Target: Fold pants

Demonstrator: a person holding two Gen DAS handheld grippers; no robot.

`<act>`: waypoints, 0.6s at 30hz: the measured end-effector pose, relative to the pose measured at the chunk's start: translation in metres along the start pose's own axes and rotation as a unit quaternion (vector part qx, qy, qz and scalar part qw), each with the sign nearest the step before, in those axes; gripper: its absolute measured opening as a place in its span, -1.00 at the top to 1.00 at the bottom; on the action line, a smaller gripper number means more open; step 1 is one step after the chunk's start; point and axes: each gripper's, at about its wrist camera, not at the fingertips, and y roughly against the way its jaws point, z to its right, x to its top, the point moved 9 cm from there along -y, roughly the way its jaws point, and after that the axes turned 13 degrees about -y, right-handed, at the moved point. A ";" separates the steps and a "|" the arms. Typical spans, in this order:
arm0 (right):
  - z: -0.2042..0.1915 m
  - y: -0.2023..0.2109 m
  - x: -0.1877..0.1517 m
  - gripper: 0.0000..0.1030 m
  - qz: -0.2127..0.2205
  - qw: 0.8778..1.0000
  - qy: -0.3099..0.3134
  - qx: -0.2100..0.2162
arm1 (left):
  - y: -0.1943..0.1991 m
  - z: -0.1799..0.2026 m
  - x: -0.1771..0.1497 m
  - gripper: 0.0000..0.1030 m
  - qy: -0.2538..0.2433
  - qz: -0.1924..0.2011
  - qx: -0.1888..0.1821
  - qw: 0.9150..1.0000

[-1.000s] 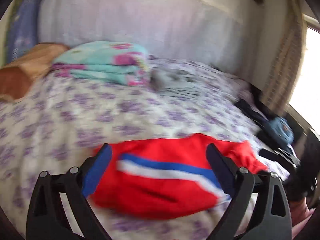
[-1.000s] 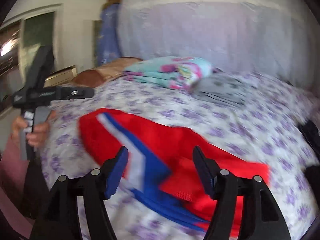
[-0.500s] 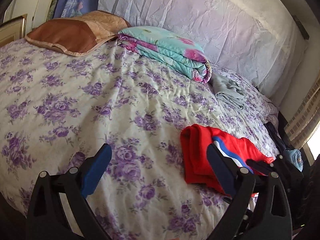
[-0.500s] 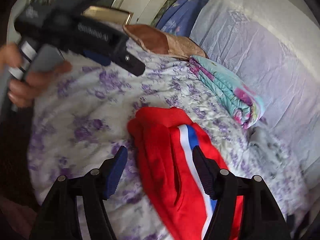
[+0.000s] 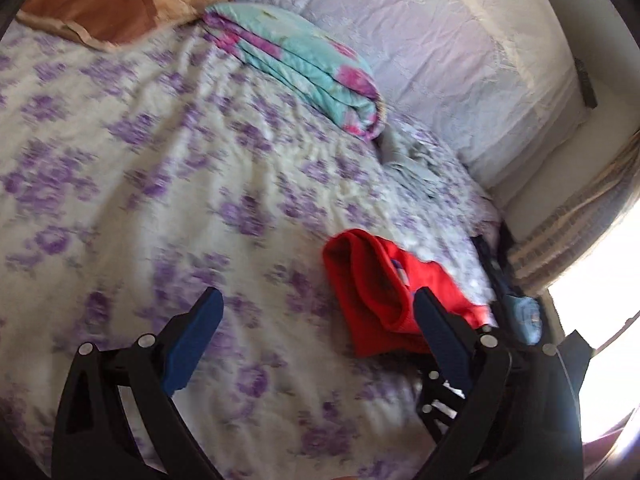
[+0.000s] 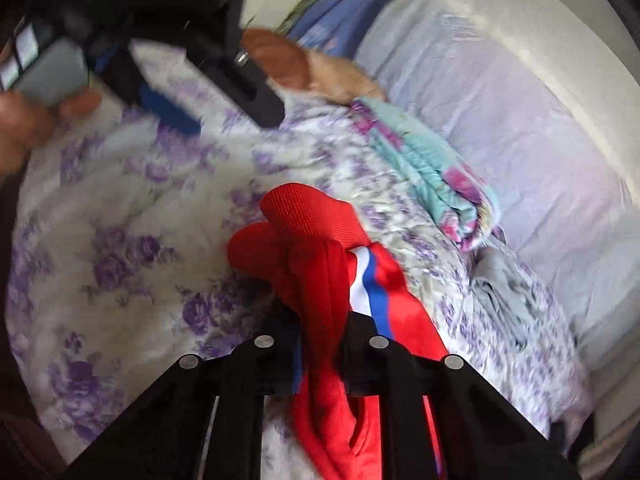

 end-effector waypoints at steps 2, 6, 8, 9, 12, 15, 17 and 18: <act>0.003 0.008 -0.001 0.73 0.015 1.000 -0.015 0.001 | -0.009 0.011 0.000 -0.90 0.026 -0.014 -0.067 0.997; 0.014 0.021 -0.001 0.76 0.038 0.998 -0.047 -0.004 | -0.030 0.026 -0.006 -0.92 0.066 -0.050 -0.147 0.986; 0.019 0.024 -0.001 0.78 0.045 0.997 -0.066 -0.002 | -0.037 0.029 -0.010 -0.92 0.069 -0.061 -0.145 0.985; 0.020 0.024 -0.001 0.78 0.046 0.996 -0.071 0.000 | -0.039 0.032 -0.011 -0.92 0.068 -0.063 -0.148 0.985; 0.019 0.024 -0.004 0.82 0.047 0.996 -0.080 0.007 | -0.046 0.044 -0.010 -0.92 0.081 -0.071 -0.188 0.976; 0.013 0.022 -0.007 0.83 0.044 0.997 -0.069 0.007 | -0.055 0.051 -0.012 -0.92 0.087 -0.091 -0.196 0.973; 0.012 0.023 -0.008 0.83 0.046 0.997 -0.063 0.005 | -0.061 0.054 -0.014 -0.92 0.090 -0.102 -0.196 0.971; 0.012 0.023 -0.008 0.83 0.047 0.997 -0.063 0.006 | -0.066 0.056 -0.016 -0.92 0.094 -0.111 -0.199 0.969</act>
